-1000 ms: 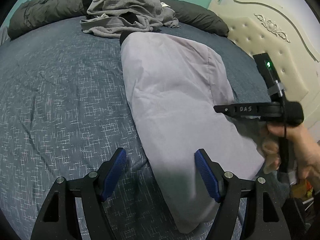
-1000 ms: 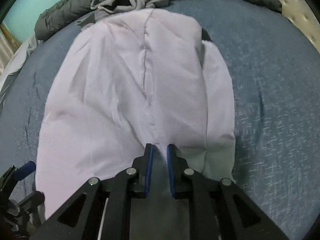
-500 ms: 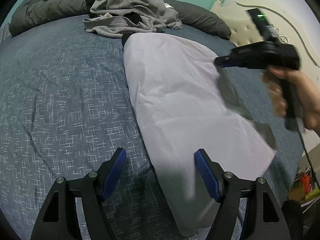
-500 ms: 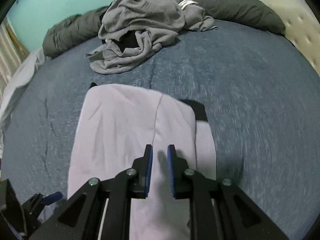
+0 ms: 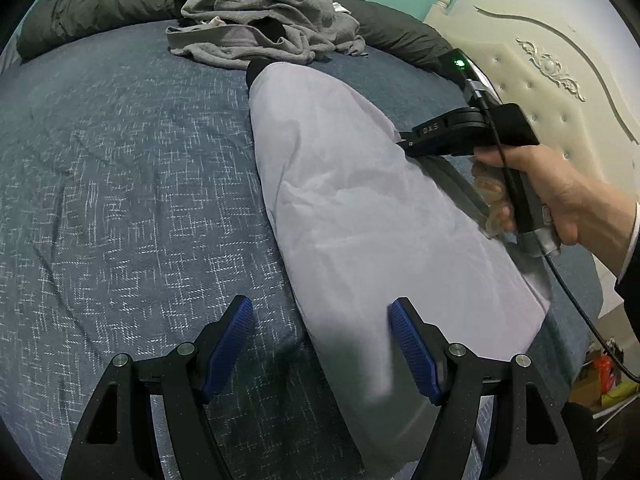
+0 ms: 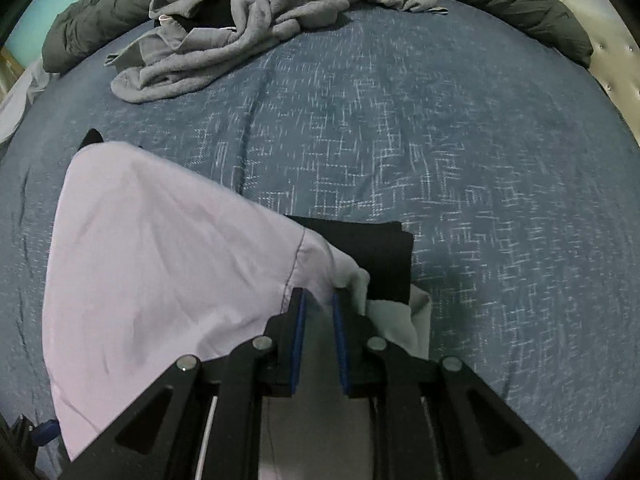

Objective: Fold clothes

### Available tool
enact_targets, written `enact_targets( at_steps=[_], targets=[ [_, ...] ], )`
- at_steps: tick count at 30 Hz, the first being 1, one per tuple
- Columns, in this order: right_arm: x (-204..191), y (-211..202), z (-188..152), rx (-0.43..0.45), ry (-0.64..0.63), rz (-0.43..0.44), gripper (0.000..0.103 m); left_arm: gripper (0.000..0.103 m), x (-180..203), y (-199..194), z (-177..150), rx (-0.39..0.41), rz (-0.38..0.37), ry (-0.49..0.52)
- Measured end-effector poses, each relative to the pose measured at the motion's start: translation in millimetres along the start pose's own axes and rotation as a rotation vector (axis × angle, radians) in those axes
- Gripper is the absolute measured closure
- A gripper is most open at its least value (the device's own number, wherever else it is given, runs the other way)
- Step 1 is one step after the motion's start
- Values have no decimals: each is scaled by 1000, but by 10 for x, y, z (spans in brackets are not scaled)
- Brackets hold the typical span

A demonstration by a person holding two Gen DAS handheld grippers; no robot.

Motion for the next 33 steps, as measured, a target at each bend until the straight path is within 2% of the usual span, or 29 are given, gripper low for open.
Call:
enact_targets(
  at_steps=[3,6,11,14,17,20,26,33],
  targets=[
    [66,-12,-30,0,24,42,92,28,-13,9,-8,-4,4,-3],
    [49,-119,-40,7,6,37,92,28,-29,9,9,-2,3,-9],
    [-60,-532,-196,101,9,71,89,28,-7,2,14,-2,-5,-10],
    [-92,-794,-463,137,20,122,89,28,10,-5,14,-2,-8,-8],
    [-208,-994,-813,136,24,183,89,28,0,-30,22,5,-8,-11],
    [-243,-1079,-1126,130,30,188,89,28,-19,-26,28,6,-5,-18],
    [-213,-877,-1505,78,45,142,89,28,-49,-31,27,5,5,-26],
    [-320,-655,-1546,66,23,107,89,28,-94,-29,19,8,13,-33]
  ],
)
Point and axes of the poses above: each gripper's, at about its wrist camera, not at the fingertips, and y roughly the way its jaws point, x to its right, z to its top, the point moved 4 cm from there along y, roughly the way its jaws point, and after that the axes turned 7 degrees about -y, right-handed, at the moved point
